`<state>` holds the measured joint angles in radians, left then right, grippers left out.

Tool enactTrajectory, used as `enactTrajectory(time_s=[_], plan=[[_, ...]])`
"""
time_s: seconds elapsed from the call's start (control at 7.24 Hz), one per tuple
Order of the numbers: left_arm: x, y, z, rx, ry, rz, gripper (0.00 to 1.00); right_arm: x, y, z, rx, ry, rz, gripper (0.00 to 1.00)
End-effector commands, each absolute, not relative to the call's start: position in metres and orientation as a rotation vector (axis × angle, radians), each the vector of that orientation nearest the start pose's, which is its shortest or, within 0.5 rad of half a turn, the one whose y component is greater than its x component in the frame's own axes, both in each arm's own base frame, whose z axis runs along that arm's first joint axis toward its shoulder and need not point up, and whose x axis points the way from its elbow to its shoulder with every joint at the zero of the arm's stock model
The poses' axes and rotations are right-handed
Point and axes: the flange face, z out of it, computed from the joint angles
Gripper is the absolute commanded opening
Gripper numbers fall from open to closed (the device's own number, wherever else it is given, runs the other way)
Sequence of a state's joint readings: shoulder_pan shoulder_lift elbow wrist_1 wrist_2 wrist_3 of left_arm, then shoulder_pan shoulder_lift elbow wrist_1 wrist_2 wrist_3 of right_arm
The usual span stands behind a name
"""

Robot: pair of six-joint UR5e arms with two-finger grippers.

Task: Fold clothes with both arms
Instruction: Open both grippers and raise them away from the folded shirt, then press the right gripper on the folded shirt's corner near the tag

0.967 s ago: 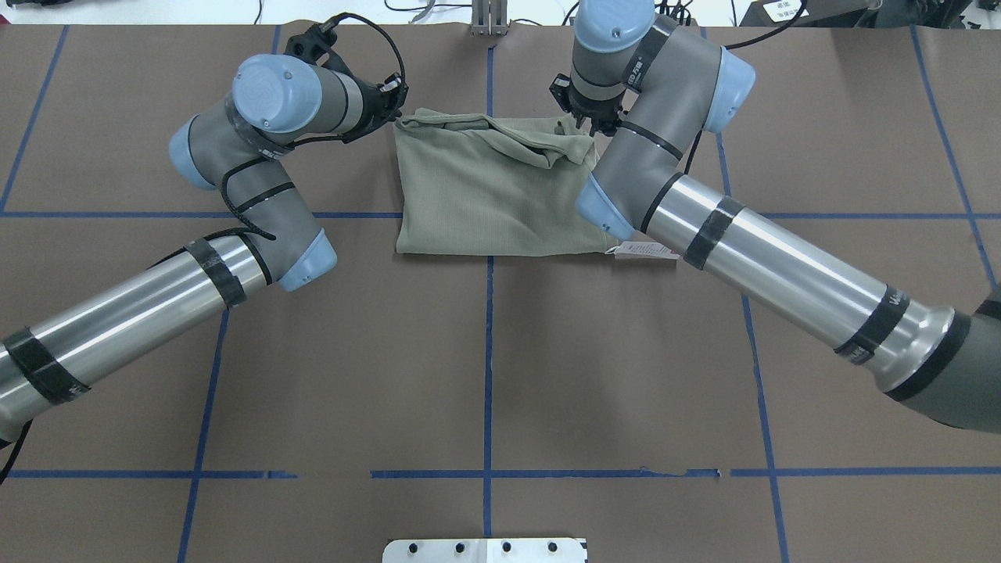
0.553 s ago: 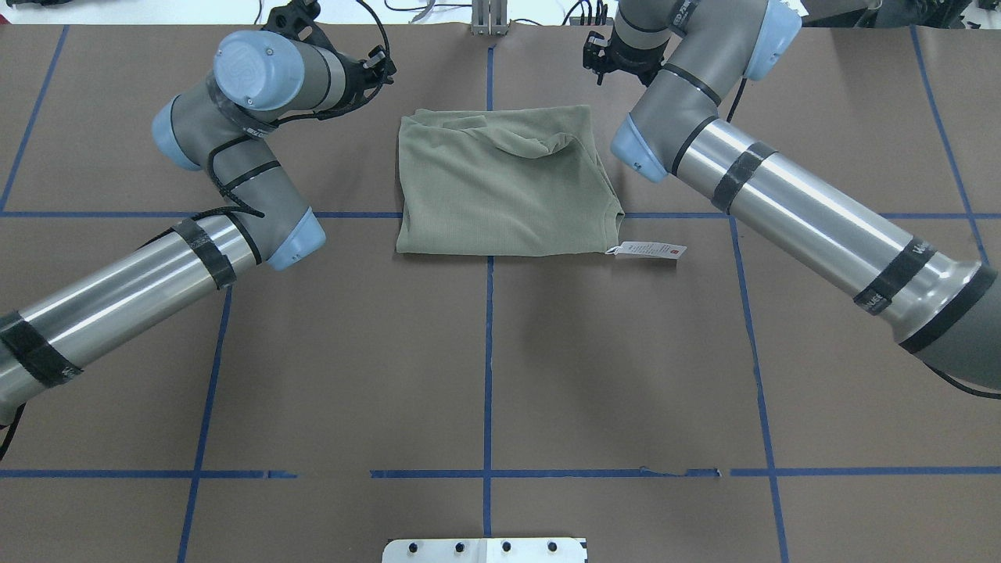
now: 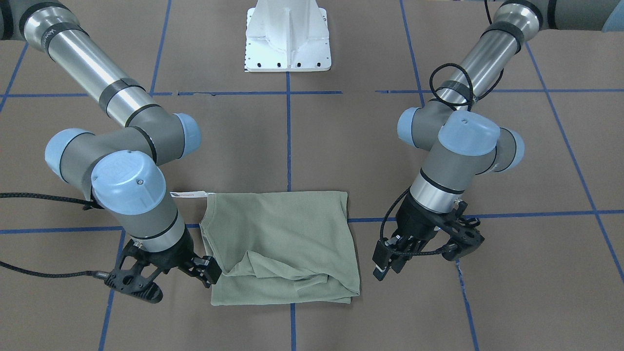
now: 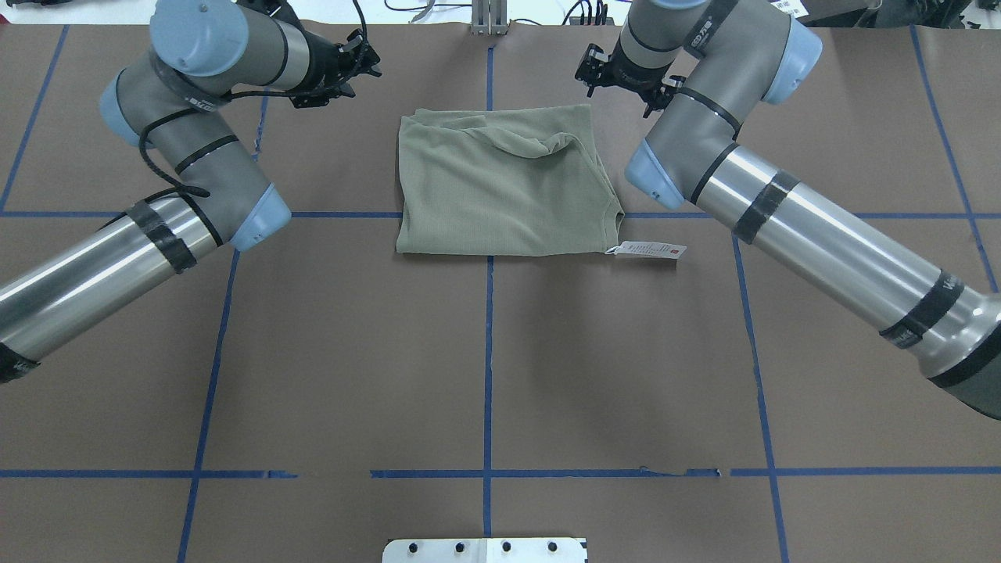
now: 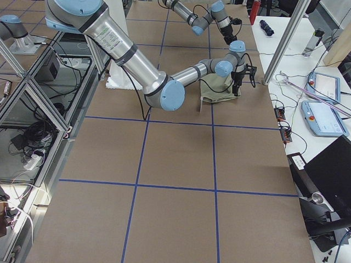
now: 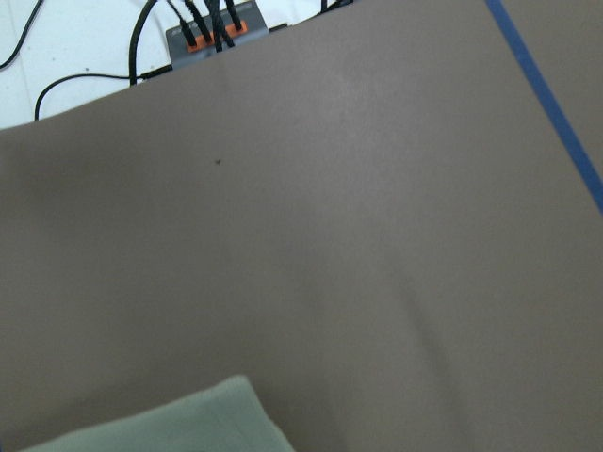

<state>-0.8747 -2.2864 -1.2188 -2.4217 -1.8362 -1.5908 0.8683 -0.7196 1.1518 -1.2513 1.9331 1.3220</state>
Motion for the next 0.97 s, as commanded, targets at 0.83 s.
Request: enactTrajectory(time_s=[0.83], plan=[[0.375,-0.609,0.275,0.338,1.295,-0.575,0.58,-0.494,-0.643,0.263,0.126,-0.846,0.418,0.79]])
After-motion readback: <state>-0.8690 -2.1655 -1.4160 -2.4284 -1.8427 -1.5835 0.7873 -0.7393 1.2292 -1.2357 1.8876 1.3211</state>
